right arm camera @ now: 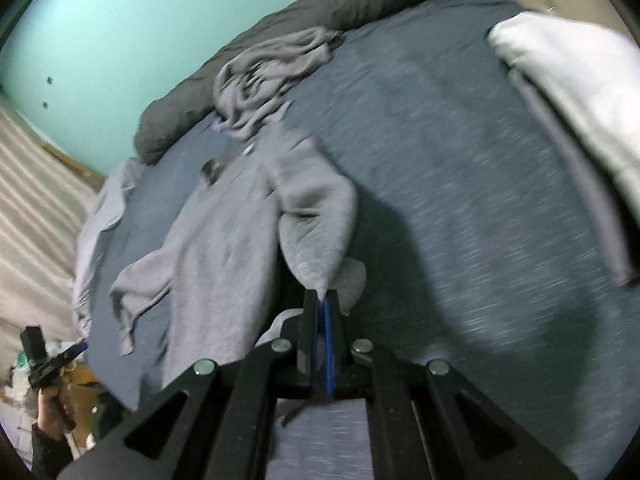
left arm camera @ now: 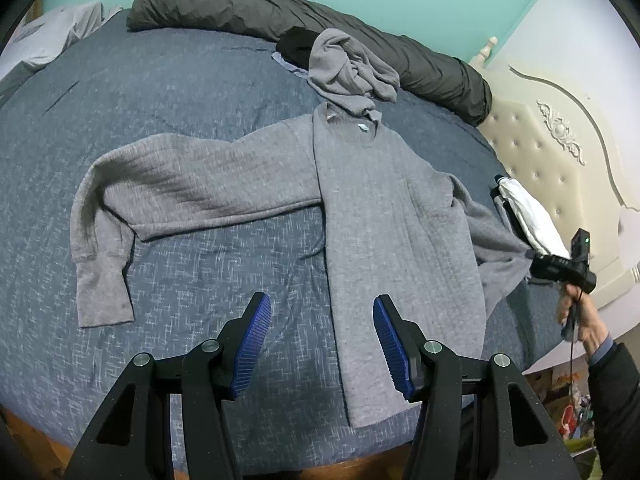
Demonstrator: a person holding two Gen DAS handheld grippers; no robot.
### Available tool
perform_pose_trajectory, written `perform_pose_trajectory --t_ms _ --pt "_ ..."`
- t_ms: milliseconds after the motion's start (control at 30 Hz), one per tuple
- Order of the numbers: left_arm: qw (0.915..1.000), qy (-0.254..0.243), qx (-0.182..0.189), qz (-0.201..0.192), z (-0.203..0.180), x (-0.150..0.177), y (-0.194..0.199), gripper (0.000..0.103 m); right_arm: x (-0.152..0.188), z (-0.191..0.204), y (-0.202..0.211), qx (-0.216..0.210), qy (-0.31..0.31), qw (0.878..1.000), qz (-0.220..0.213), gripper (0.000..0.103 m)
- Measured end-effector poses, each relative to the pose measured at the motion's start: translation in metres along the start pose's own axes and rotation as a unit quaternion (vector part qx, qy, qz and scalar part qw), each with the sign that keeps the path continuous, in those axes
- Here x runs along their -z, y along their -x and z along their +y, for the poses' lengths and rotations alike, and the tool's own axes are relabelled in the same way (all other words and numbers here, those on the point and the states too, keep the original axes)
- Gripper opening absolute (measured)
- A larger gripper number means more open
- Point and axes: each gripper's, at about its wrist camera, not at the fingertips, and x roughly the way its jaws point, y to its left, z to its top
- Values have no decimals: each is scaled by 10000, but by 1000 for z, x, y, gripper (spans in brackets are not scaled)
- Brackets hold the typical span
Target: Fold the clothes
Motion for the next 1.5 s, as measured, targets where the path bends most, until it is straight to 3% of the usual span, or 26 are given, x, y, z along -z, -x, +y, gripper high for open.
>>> perform_pose_trajectory --t_ms 233,333,400,467,567,667,833,900,933,967,1033,1100,1233,1367,1500 --pt "10000 -10 -67 43 -2 1 -1 58 -22 -38 25 1242 41 9912 -454 4" --pt "10000 -42 -65 33 -6 -1 -2 58 -18 -52 34 1402 -192 9878 -655 4" --pt "10000 -38 -63 64 -6 -1 -6 58 -13 -56 36 1328 -280 9881 -723 14" --pt "9999 -18 -48 98 -6 -1 -11 58 -5 -63 30 1180 -441 9907 -519 51" --pt "9999 -7 3 155 -9 1 -19 58 16 -72 8 858 -715 9937 -127 56" --pt "9997 -63 36 228 -16 3 -27 58 29 -71 -7 712 -807 9942 -11 63" --pt "9996 -95 70 258 -22 4 -32 58 37 -62 -34 396 -954 9945 168 64" --pt "9996 -80 67 264 -23 4 -33 58 38 -59 -44 497 -819 9950 296 63" --pt "9996 -74 64 266 -23 5 -33 58 38 -58 -49 546 -750 9951 349 56" --pt "9996 -68 60 269 -23 5 -34 58 38 -58 -52 551 -742 9951 360 33" --pt "9996 -62 52 276 -22 6 -34 58 37 -60 -54 615 -731 9948 356 11" --pt "9996 -35 55 271 -19 6 -34 58 34 -62 -48 644 -702 9952 238 4" --pt "9996 18 61 263 -13 7 -33 58 16 -62 -11 994 -379 9940 -272 3" --pt "9996 71 66 254 -7 7 -33 58 -12 -65 41 1625 -94 9823 -925 3" --pt "9996 124 72 246 -2 8 -33 58 -25 -65 52 2048 -81 9754 -814 16"
